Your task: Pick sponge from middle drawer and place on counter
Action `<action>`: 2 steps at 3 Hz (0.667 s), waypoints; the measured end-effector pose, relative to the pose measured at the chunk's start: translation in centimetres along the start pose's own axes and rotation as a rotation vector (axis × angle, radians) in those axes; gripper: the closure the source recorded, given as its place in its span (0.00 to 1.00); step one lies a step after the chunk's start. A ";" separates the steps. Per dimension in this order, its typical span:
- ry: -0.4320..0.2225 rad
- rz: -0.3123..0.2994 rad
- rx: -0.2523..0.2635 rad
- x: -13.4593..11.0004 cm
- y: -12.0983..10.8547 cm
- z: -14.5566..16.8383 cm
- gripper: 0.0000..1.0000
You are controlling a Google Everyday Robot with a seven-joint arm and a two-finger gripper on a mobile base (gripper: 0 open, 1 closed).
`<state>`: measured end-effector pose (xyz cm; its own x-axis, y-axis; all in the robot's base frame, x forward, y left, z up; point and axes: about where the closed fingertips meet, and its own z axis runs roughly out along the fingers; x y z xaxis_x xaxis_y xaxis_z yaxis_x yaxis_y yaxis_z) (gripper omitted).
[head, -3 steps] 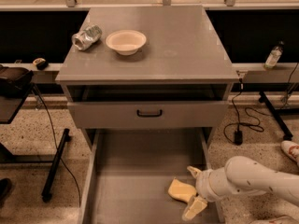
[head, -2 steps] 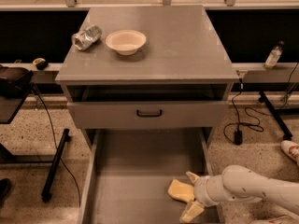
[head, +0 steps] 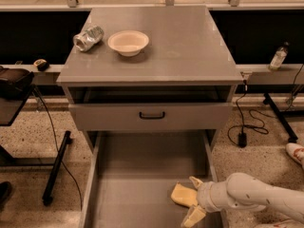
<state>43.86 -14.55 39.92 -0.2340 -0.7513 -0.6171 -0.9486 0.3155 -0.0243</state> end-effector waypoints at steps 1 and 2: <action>0.011 -0.006 -0.010 -0.2 0.2 0.1 0.00; 0.031 -0.052 -0.013 -2.5 1.0 -1.0 0.07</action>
Offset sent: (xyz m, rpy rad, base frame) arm -0.0098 0.0274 0.0681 -0.0935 -0.0545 0.0980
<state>43.29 -12.93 42.26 -0.1905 -0.7842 -0.5905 -0.9623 0.2682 -0.0458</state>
